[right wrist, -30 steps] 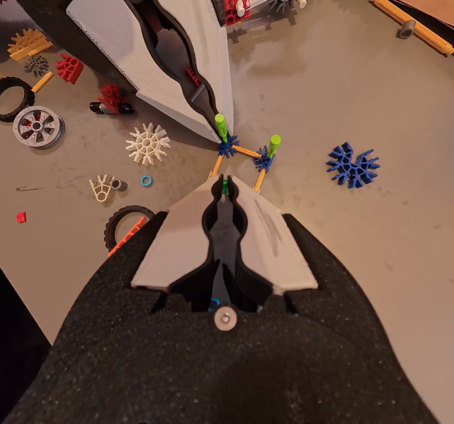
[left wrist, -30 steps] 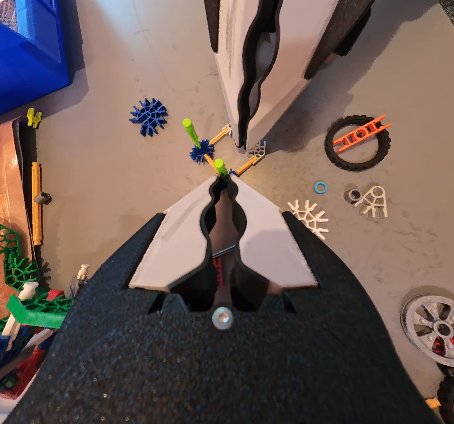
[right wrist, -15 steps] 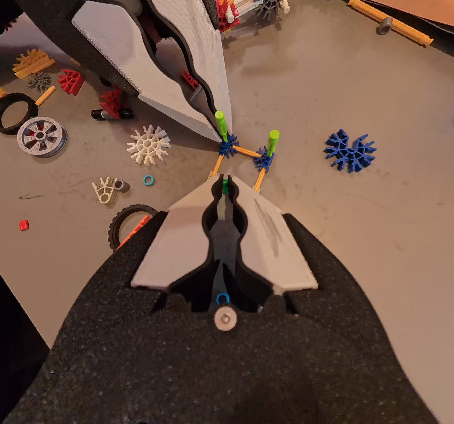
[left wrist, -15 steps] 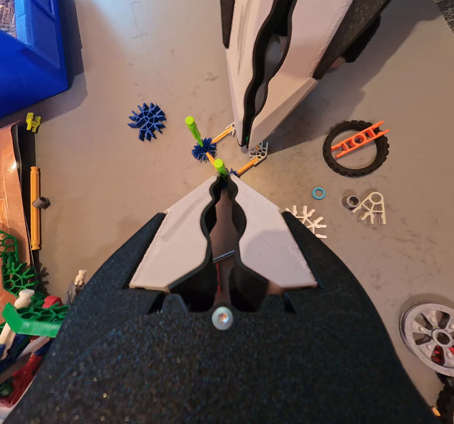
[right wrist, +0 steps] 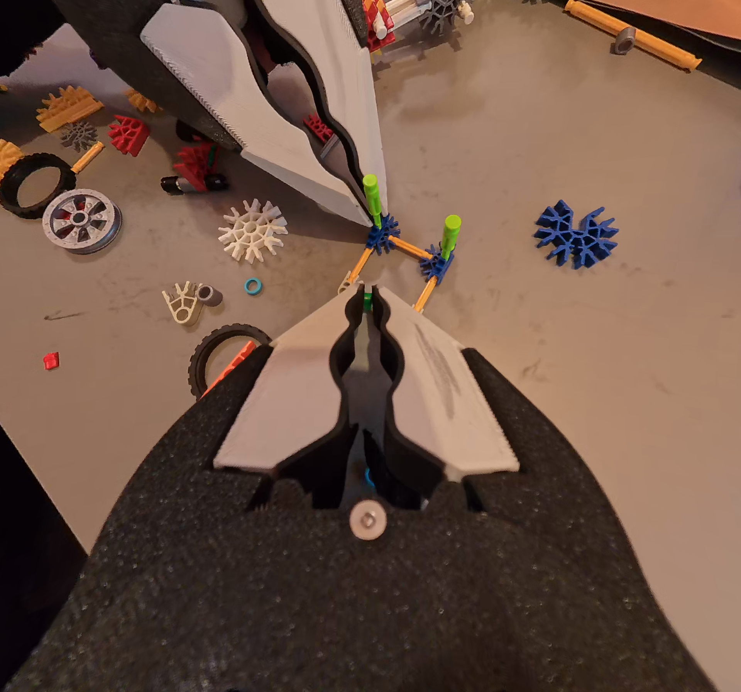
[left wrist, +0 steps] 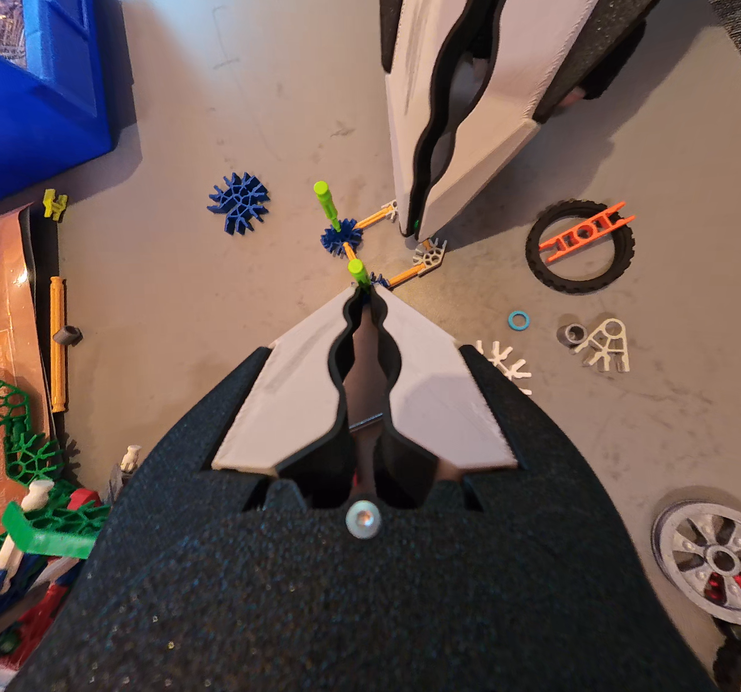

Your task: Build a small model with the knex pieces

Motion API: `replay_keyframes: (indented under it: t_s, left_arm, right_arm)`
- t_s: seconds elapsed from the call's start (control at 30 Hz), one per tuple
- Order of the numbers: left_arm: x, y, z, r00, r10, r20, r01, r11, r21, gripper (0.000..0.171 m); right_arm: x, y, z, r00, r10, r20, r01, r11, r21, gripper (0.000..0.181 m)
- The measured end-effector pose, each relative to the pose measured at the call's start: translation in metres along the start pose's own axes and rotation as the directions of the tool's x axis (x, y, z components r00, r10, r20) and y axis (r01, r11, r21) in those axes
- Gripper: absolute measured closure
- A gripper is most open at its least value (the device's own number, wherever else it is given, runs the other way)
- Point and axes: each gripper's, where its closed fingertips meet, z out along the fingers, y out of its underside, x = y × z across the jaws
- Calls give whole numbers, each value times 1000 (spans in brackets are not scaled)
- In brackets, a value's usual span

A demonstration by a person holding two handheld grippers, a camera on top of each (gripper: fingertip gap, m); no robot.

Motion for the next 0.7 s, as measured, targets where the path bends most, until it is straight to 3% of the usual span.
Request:
replay_keyframes:
  t_s: [0.7]
  left_arm:
    - [-11,8,-1,999,-12,47,14,1000,-27,169]
  right_arm:
    - [3,-7,2,1000,-10,-7,10,1000,26,179]
